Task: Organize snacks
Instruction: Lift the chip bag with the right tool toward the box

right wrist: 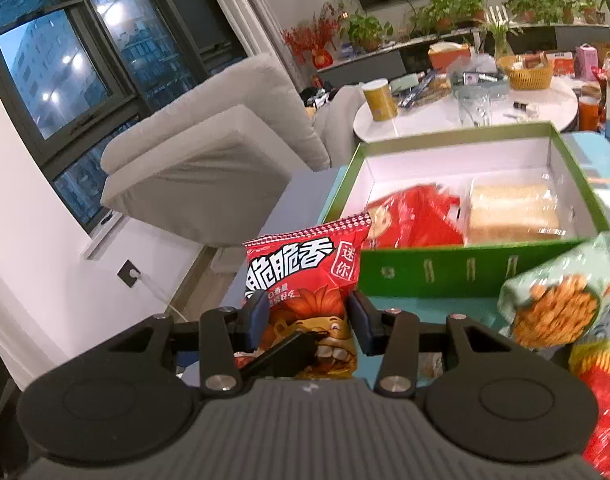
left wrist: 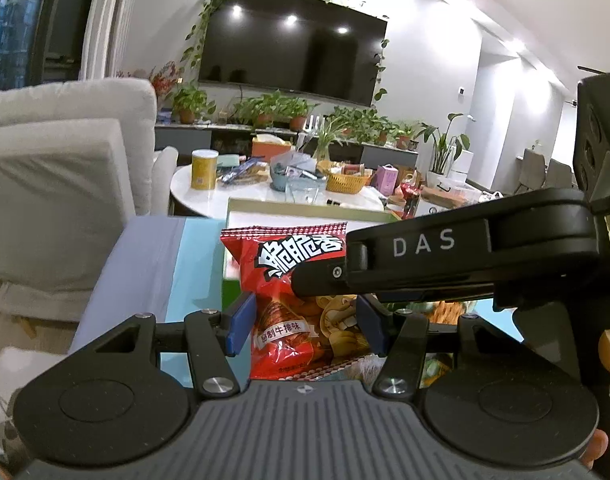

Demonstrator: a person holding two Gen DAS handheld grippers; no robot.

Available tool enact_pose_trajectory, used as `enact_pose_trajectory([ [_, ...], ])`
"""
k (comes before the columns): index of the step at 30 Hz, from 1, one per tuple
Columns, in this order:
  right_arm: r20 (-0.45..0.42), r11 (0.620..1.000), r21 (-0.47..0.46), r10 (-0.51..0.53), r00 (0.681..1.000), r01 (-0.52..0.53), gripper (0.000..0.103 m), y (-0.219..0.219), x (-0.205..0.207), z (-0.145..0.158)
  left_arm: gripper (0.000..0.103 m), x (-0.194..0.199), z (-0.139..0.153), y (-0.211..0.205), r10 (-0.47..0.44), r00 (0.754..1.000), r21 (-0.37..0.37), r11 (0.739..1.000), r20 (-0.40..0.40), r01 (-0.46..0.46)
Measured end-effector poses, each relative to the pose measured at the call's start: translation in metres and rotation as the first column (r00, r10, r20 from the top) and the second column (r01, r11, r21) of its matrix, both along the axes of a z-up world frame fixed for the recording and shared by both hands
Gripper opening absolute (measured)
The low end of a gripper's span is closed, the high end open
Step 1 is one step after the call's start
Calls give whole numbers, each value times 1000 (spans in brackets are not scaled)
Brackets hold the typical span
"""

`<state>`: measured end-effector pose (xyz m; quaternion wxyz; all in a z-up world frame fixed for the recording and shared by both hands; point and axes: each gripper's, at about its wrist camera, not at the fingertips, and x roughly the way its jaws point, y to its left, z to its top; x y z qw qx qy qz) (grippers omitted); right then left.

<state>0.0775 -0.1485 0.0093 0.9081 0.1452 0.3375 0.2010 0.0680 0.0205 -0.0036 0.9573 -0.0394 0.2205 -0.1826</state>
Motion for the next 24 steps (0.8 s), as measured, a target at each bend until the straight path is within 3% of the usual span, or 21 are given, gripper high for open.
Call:
enact_pose_trajectory([
  [11, 35, 999, 25, -38, 999, 37, 46, -18, 31, 15, 52, 36, 20, -24, -20, 998, 53, 998, 51, 17],
  [24, 36, 998, 31, -57, 998, 56, 46, -29, 68, 16, 52, 85, 25, -48, -16, 997, 111, 994, 78, 7],
])
